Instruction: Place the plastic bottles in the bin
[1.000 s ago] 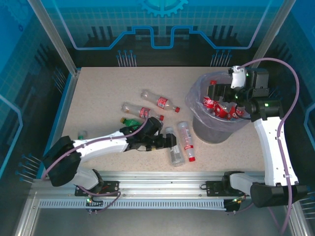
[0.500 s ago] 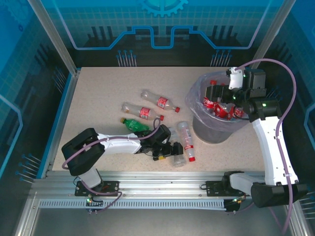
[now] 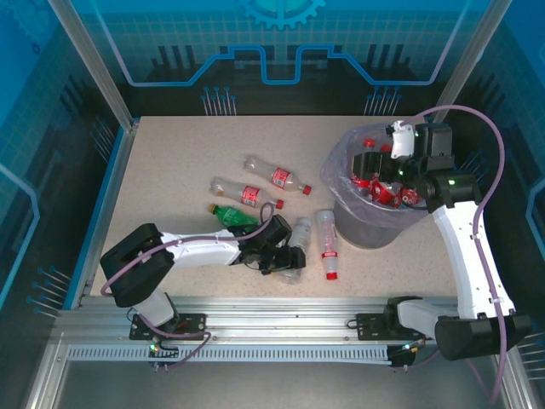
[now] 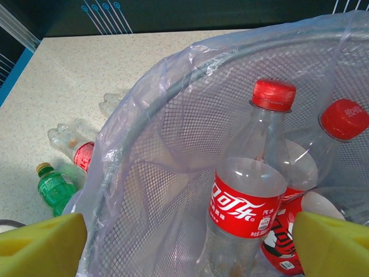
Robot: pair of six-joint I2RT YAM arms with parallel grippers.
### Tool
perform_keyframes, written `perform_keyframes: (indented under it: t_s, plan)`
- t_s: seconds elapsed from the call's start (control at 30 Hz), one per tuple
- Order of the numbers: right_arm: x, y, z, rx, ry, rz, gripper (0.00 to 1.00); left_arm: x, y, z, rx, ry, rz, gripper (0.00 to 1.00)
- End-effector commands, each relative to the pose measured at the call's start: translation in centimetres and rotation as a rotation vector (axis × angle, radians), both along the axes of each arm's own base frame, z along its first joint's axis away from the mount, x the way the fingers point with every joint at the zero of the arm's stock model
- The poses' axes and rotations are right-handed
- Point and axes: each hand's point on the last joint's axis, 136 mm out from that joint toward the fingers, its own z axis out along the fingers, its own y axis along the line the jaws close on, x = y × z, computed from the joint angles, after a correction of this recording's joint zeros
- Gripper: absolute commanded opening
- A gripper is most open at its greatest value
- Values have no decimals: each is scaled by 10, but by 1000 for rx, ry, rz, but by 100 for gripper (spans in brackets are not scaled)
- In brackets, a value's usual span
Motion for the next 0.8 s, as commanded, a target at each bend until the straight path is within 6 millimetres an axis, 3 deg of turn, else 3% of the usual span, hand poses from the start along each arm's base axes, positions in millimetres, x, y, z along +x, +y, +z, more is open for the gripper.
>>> perform_keyframes:
  t_s: [0.0, 0.17, 0.47, 0.67, 0.77]
  plan:
    - [-1, 7, 2, 17, -10, 16, 92, 8, 11, 14, 38, -46, -3, 67]
    - [-5, 11, 4, 33, -9, 34, 92, 16, 12, 29, 18, -101, -17, 59]
    - [-24, 38, 35, 107, -53, 137, 91, 42, 24, 92, -54, -318, -64, 58]
    - [-34, 89, 58, 164, -88, 276, 91, 71, 40, 151, -97, -554, -71, 52]
    - [-37, 118, 63, 192, -100, 344, 91, 82, 51, 169, -106, -623, -54, 46]
